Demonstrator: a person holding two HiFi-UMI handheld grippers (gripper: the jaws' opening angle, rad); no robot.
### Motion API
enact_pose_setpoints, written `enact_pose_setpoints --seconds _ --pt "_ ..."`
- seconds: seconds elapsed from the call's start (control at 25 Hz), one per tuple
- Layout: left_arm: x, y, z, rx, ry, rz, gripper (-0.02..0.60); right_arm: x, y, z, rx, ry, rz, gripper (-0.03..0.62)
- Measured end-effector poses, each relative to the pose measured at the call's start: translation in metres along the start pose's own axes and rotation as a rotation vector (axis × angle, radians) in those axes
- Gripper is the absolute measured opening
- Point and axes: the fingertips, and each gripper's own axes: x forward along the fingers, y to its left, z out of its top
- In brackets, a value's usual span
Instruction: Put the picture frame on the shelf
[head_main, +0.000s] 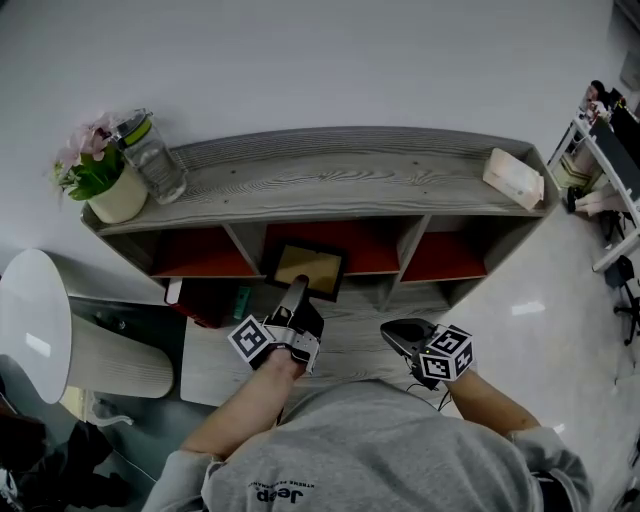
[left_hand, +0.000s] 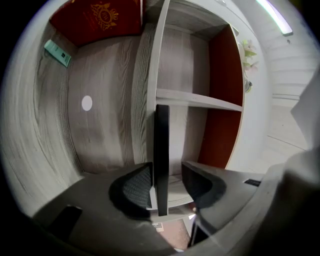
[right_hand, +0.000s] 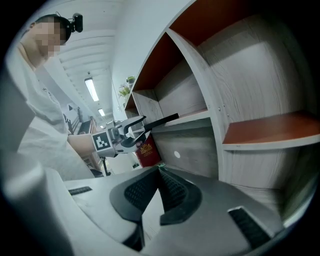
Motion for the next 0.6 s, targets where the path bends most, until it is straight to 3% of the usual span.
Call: enact_pose_setpoints --seconds 0.08,0.24,0.32,0.4,0.52,0.6 --pt "0.000 -0.001 0.000 0.009 0.011 0.003 0.225 0.001 0.001 0.000 0.000 0.001 0.002 0.018" --pt "-0.006 0.000 0.000 0.017 0.013 0.010 0.261 0.003 0.004 0.000 -0.004 0.002 0.006 0.018" --pt "-0.014 0.000 -0.003 0.068 0.028 0.013 0.273 0.004 0.005 -0.001 -0.004 0.005 0.008 0.018" --pt "-0.023 -0.005 -0.009 0.184 0.064 -0.003 0.273 0.005 0.006 -0.003 -0.003 0.008 0.011 0.018" --pt "-0.036 -0.024 -0.023 0.420 0.140 -0.056 0.273 0.005 0.007 -0.006 0.000 0.012 0.011 0.018" --pt "-0.047 -0.027 -0.026 0.592 0.177 -0.036 0.272 0.005 0.007 -0.008 0.004 0.013 0.011 0.018"
